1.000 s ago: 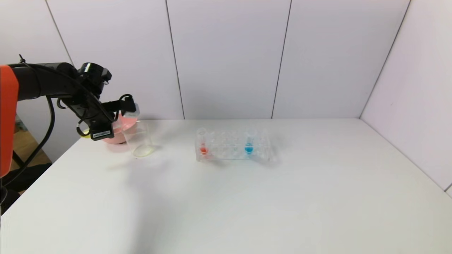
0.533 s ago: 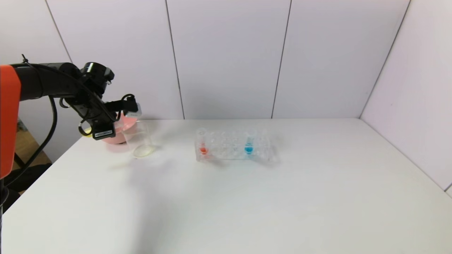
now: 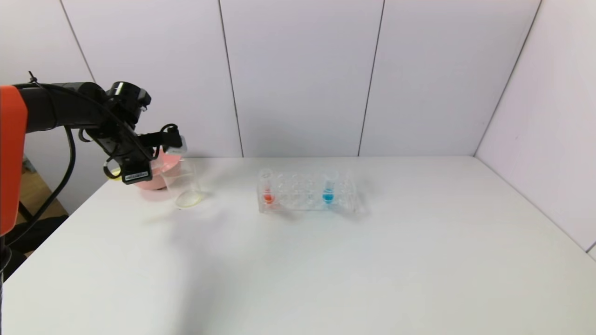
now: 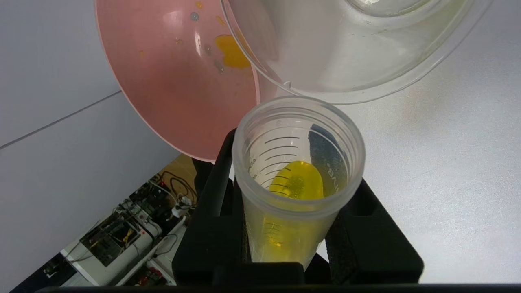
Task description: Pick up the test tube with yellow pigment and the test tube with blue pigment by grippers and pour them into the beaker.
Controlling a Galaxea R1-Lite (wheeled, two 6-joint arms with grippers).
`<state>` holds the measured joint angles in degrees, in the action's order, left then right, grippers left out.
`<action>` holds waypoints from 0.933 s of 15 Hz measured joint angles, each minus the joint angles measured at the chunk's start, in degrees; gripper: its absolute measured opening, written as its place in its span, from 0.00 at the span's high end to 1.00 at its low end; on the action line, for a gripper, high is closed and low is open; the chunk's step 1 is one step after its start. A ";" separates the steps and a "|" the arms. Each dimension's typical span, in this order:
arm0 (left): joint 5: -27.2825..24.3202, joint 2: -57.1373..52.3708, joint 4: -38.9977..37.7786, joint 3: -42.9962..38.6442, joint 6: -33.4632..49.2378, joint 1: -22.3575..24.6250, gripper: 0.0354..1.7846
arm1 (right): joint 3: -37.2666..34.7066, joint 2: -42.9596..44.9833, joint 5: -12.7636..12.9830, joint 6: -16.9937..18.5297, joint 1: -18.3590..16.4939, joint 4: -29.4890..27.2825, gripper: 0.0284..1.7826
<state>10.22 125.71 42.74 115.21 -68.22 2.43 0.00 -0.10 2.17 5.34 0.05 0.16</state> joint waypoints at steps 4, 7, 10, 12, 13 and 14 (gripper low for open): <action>2.62 0.00 0.43 0.00 -0.11 -0.85 0.71 | 0.00 0.00 0.02 -0.02 0.00 0.00 0.04; 2.77 0.00 0.52 0.00 -0.24 -1.11 0.71 | 0.00 0.00 0.02 0.00 0.00 -0.02 0.04; 3.29 0.00 0.61 0.00 -0.55 -1.16 0.71 | 0.00 0.00 0.02 -0.02 0.00 0.00 0.04; 4.96 0.00 0.69 0.00 -0.66 -1.30 0.71 | 0.00 0.00 0.00 0.00 0.05 0.00 0.04; 5.55 0.01 0.78 0.00 -0.72 -1.35 0.71 | 0.00 0.00 0.00 -0.02 0.02 0.00 0.04; 5.71 0.04 0.78 0.00 -0.79 -1.41 0.71 | 0.00 0.00 0.02 0.00 -0.02 0.00 0.04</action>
<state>15.92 125.75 43.52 115.21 -69.01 1.01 0.00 -0.10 2.19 5.34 0.02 0.16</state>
